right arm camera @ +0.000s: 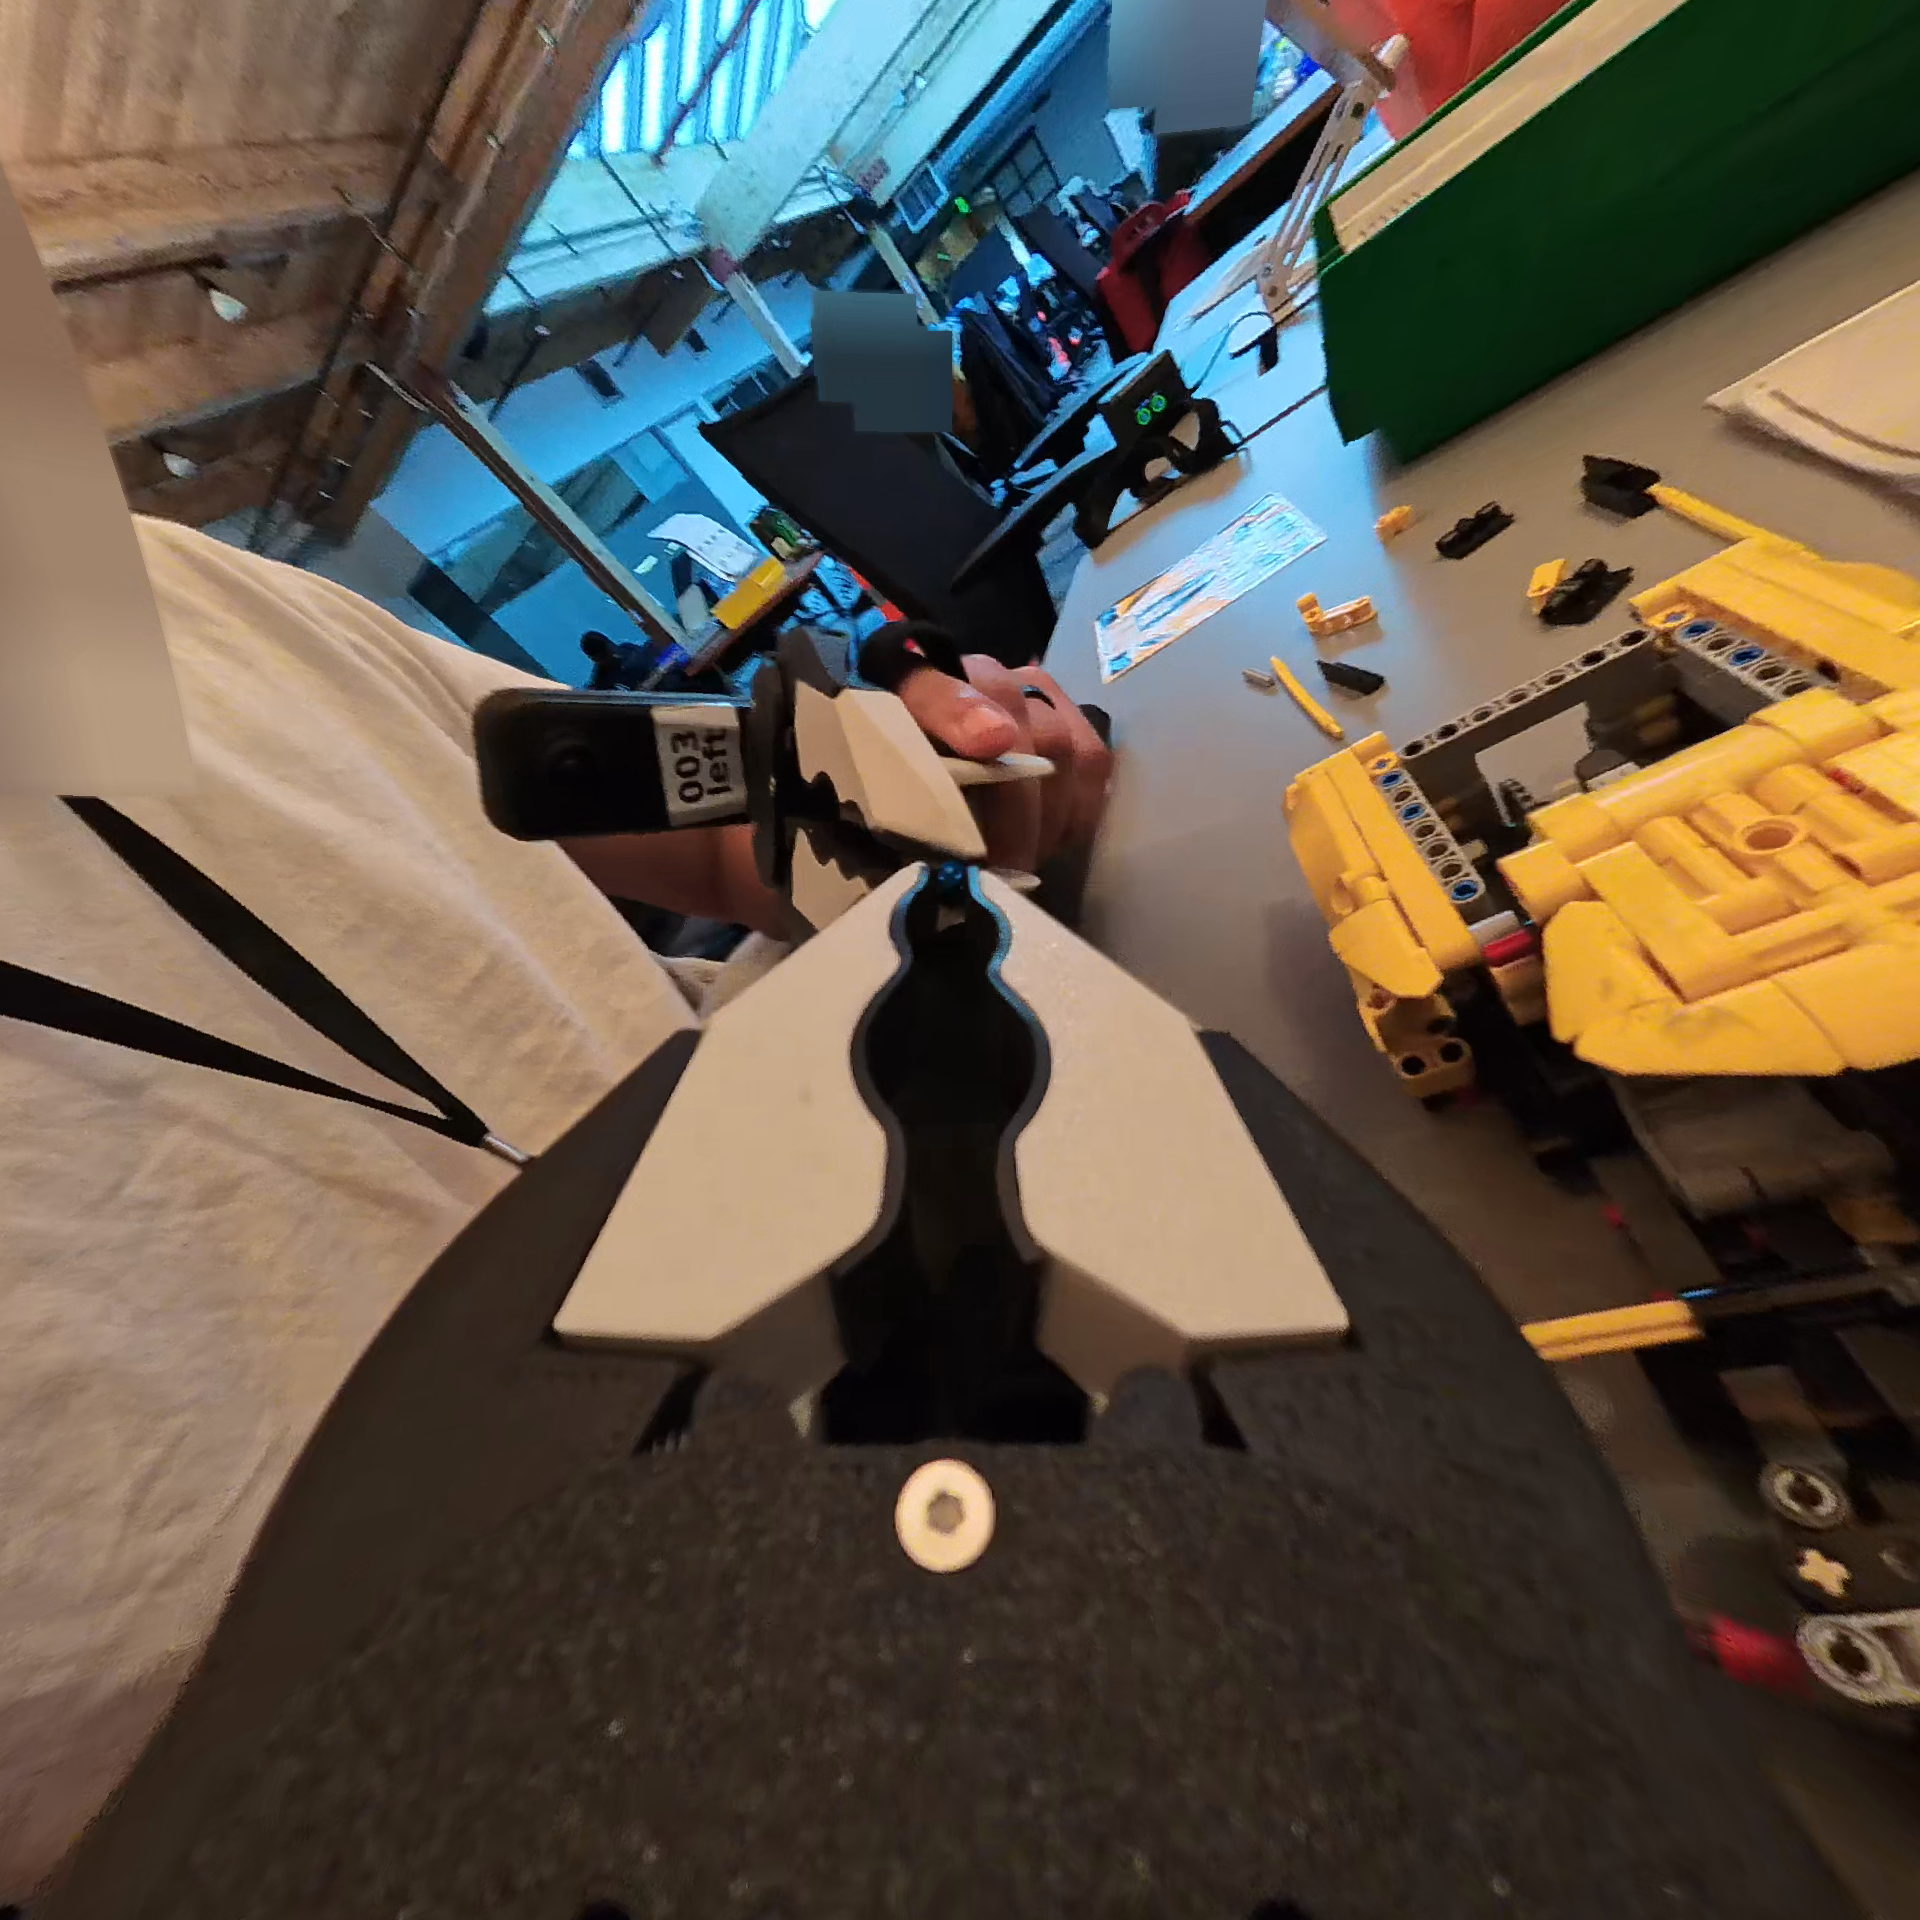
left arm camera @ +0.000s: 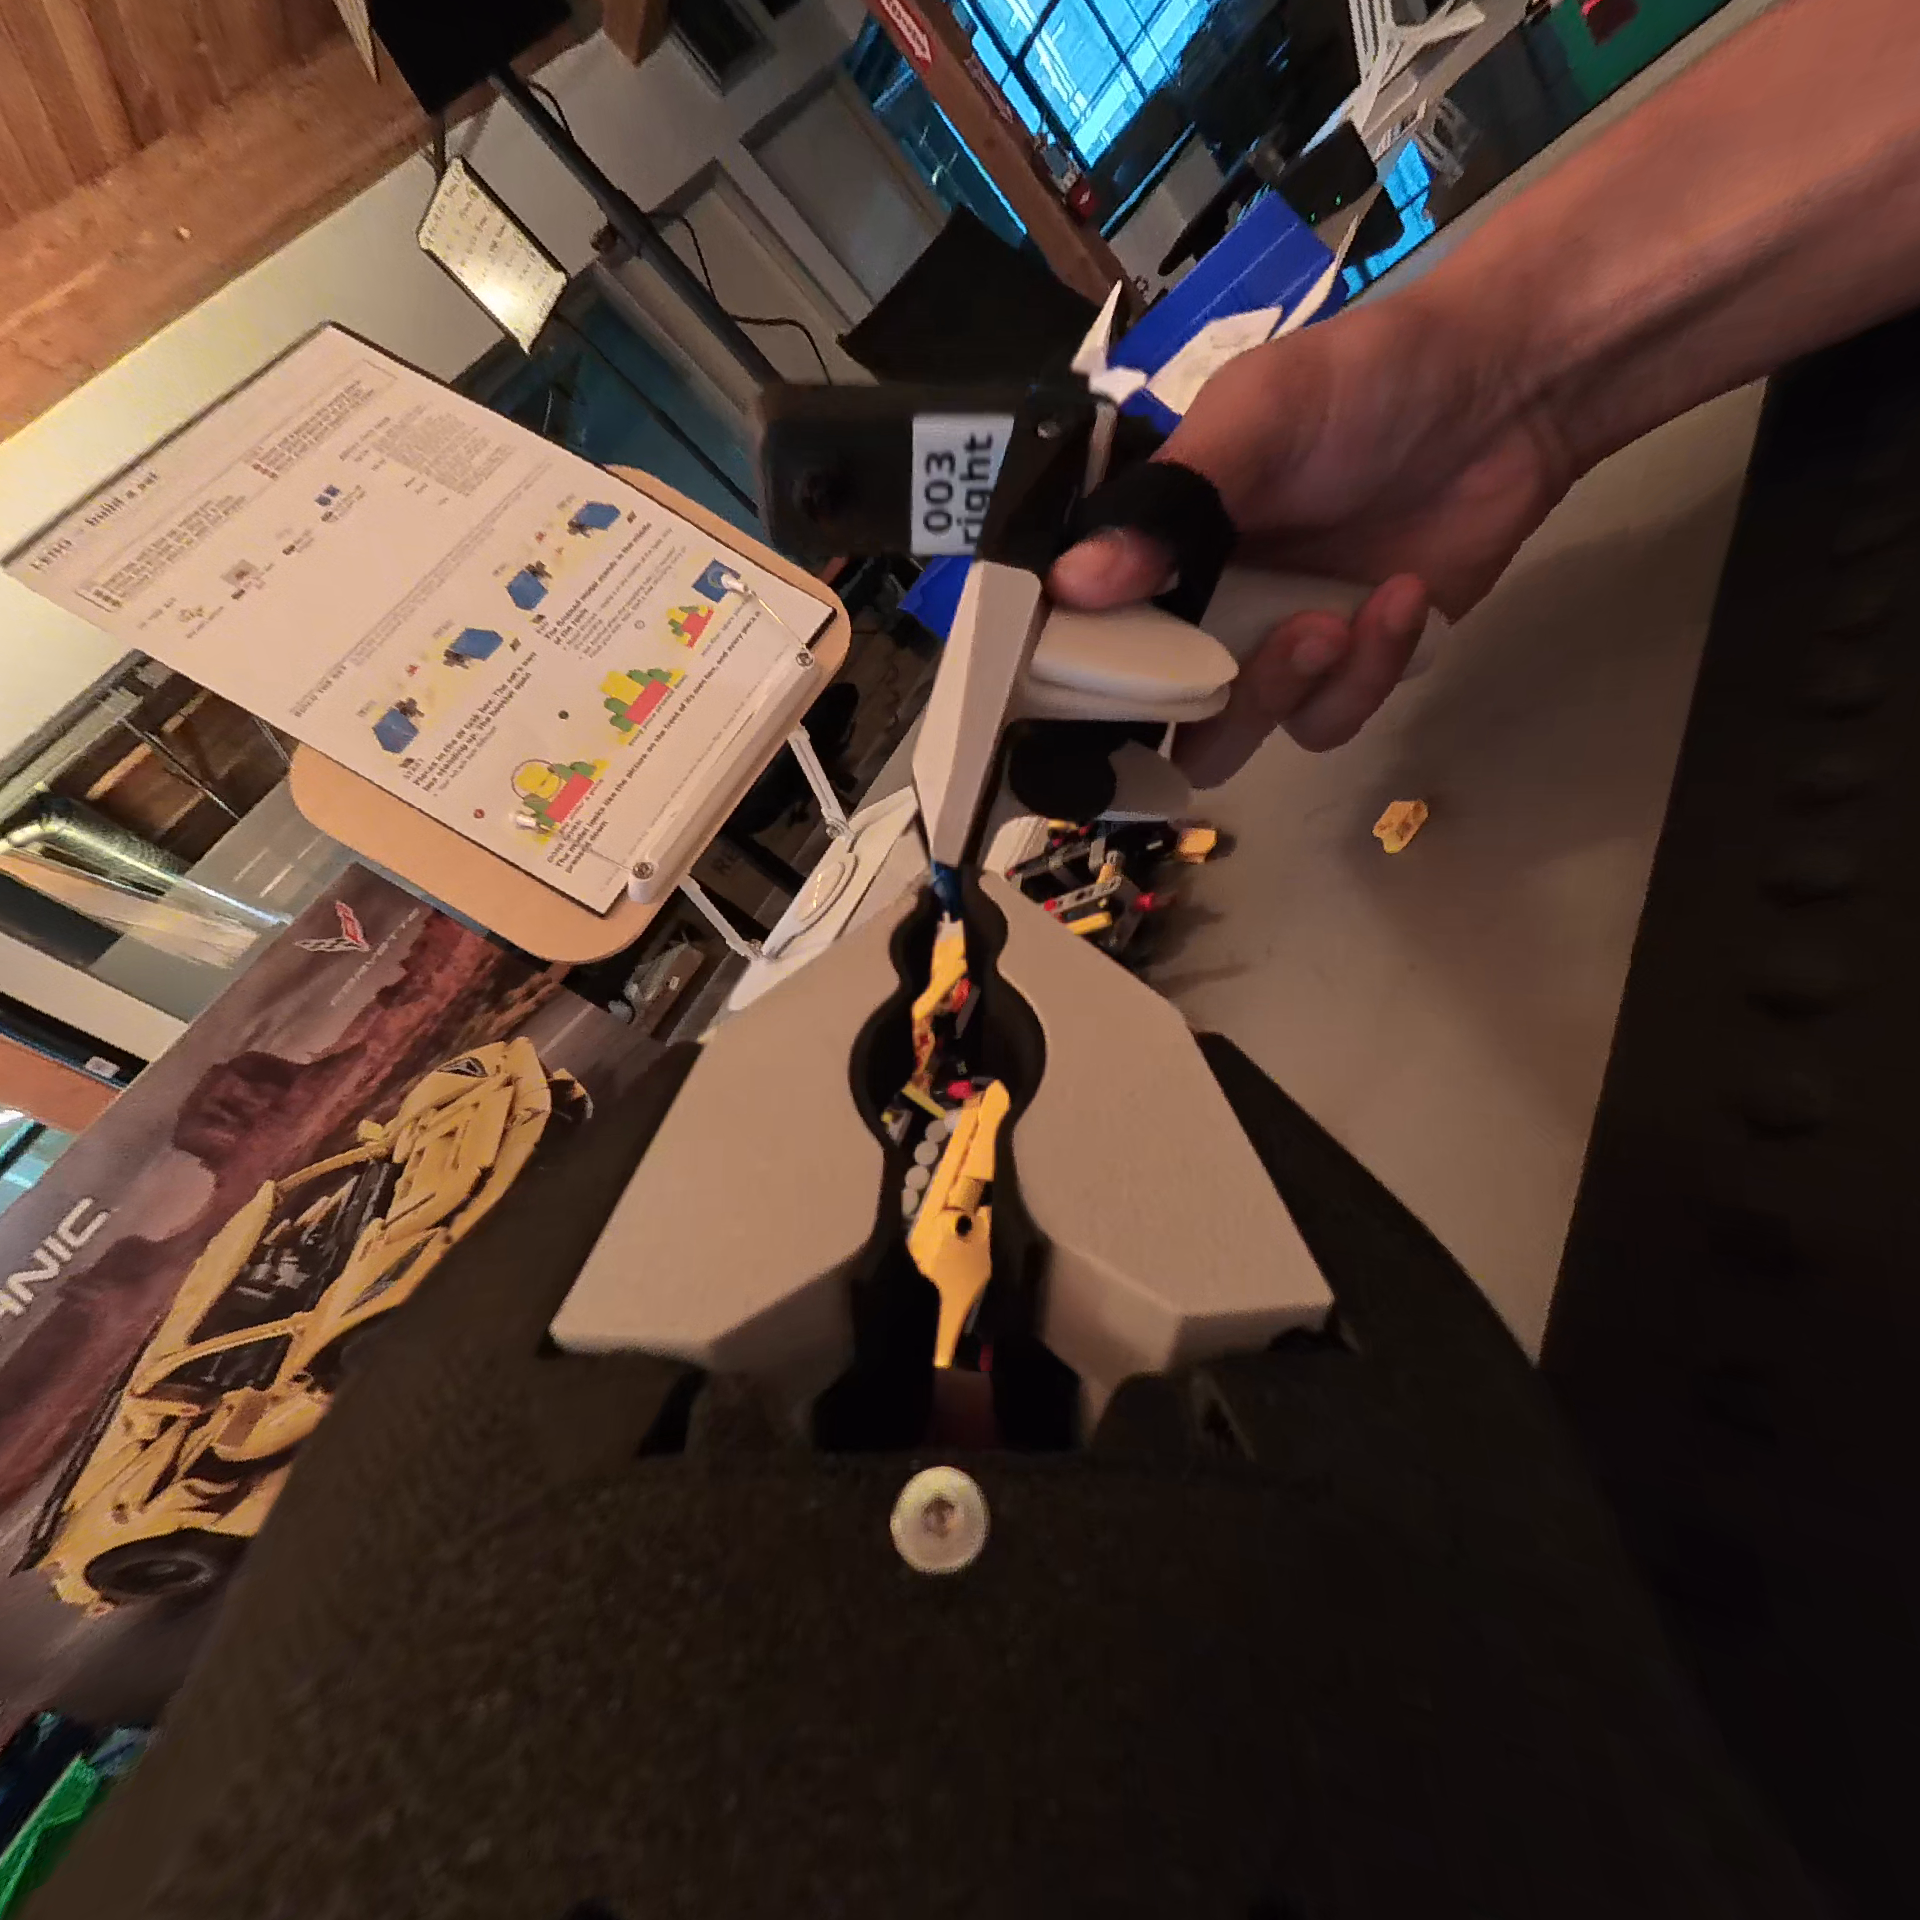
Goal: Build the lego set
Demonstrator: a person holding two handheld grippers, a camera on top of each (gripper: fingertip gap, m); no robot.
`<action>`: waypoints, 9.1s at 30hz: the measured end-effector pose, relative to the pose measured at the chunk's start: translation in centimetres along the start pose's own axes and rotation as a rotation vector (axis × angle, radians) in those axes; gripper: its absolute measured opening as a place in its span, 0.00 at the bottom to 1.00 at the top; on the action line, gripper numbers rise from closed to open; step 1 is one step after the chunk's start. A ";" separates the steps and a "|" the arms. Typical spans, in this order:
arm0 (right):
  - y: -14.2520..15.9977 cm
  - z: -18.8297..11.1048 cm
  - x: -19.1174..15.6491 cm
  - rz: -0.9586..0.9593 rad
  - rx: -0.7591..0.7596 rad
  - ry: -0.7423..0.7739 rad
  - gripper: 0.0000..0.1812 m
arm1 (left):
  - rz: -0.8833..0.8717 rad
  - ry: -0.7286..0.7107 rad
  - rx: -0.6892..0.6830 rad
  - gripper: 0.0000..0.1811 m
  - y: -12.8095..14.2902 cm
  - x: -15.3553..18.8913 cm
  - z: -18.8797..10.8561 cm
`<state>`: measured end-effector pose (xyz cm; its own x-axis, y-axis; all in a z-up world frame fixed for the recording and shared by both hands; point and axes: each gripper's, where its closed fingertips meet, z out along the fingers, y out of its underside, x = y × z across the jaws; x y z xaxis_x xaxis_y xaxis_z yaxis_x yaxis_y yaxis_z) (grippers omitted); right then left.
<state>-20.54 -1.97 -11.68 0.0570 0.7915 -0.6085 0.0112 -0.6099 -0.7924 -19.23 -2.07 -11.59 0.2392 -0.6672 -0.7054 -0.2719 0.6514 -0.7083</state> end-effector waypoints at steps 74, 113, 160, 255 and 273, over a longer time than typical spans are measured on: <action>11.7 -10.2 4.4 -0.231 -0.549 0.870 0.10 | -0.424 0.229 -0.006 0.02 1.3 1.1 0.3; 12.8 -9.8 1.0 -0.488 -0.757 0.588 0.15 | -0.373 0.308 -0.032 0.03 1.5 3.0 0.5; 4.3 -1.4 -2.0 -0.416 -0.273 0.184 0.03 | -0.610 0.549 0.143 0.03 -2.0 4.2 -1.3; 0.4 0.0 0.5 -1.133 -0.237 0.861 0.03 | -1.256 0.682 0.237 0.02 -0.4 -0.4 -1.4; -0.4 -0.5 0.8 -0.702 0.025 0.669 0.14 | -0.788 0.364 0.160 0.02 0.1 -0.9 -1.0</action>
<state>-20.00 -1.14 -11.86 0.6016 0.7849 0.1483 0.2383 0.0008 -0.9712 -20.43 -1.72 -10.98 -0.0175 -0.9996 0.0227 -0.0130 -0.0225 -0.9997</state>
